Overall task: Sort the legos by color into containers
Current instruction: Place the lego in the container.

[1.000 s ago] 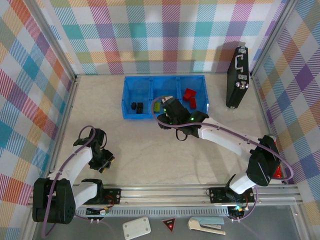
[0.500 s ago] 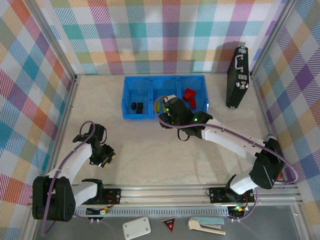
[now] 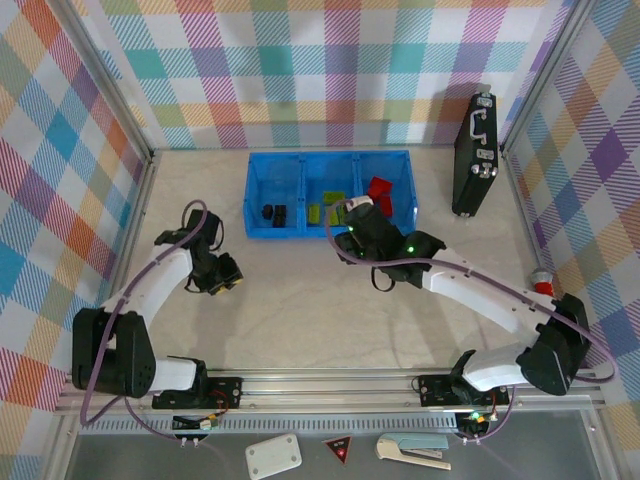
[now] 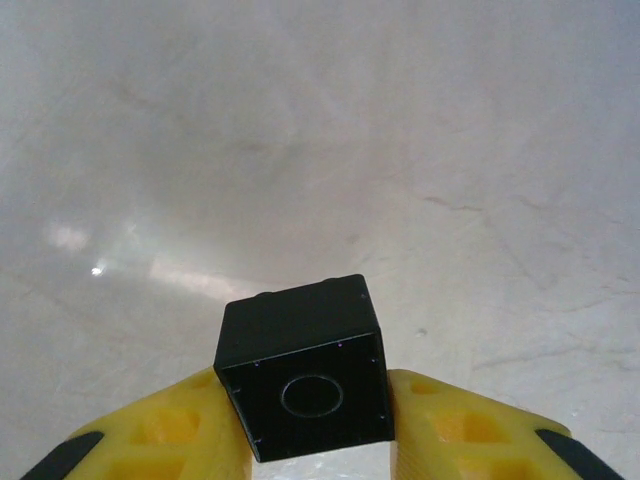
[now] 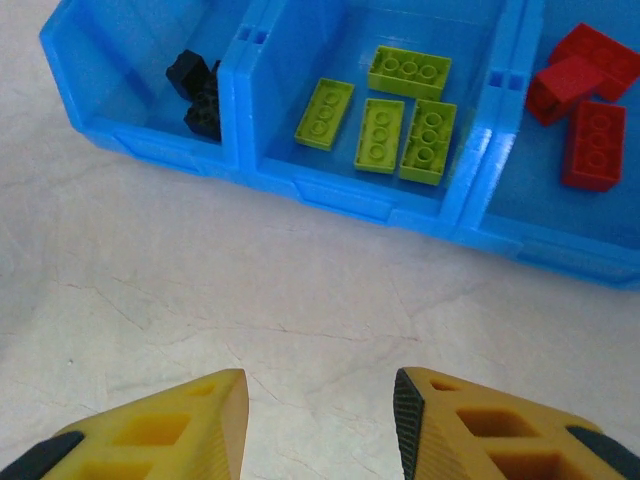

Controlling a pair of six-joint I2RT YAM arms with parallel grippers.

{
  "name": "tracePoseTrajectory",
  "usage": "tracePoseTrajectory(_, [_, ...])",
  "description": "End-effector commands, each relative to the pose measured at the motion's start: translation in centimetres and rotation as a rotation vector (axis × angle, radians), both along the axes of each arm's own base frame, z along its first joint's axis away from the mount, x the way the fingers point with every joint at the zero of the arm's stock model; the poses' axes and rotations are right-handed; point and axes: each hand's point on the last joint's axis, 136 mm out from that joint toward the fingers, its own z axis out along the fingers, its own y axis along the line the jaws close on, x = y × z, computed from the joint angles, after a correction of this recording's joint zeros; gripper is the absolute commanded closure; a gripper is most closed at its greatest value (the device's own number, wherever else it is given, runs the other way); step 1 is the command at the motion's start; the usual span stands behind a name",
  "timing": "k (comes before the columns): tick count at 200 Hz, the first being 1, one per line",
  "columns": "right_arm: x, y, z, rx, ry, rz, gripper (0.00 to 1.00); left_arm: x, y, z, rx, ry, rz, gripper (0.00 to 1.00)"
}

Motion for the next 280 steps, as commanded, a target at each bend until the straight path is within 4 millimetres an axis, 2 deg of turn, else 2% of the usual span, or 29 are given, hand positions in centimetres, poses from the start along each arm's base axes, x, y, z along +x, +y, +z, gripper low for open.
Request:
tracePoseTrajectory(1, [-0.8, -2.0, -0.1, -0.031, 0.003, -0.052, 0.55, 1.1, -0.7, 0.8, 0.067, 0.002, -0.161, 0.7])
tracePoseTrajectory(29, [-1.6, -3.6, -0.5, -0.048, 0.01, -0.089, 0.55, 3.7, -2.0, 1.9, 0.117, -0.024, -0.258, 0.7])
tracePoseTrajectory(94, [-2.6, -6.8, -1.6, -0.081, 0.05, -0.164, 0.55, 11.1, -5.2, 4.9, 0.118, -0.133, -0.401, 0.7])
tracePoseTrajectory(174, [-3.5, -10.1, -0.9, -0.099, 0.039, -0.23, 0.55, 19.4, -7.8, 5.8, 0.106, -0.21, -0.44, 0.7])
tracePoseTrajectory(178, [-3.6, -10.2, -0.9, -0.101, 0.04, -0.232, 0.55, 20.0, -8.0, 6.3, 0.106, -0.227, -0.439, 0.7])
tracePoseTrajectory(238, [-3.9, -11.5, -0.7, -0.107, 0.034, -0.257, 0.55, 25.3, -8.6, 5.0, 0.153, -0.284, -0.437, 0.68])
tracePoseTrajectory(280, [-4.1, -12.2, -0.7, -0.112, 0.035, -0.271, 0.55, 28.0, -9.2, 2.8, 0.164, -0.303, -0.43, 0.68])
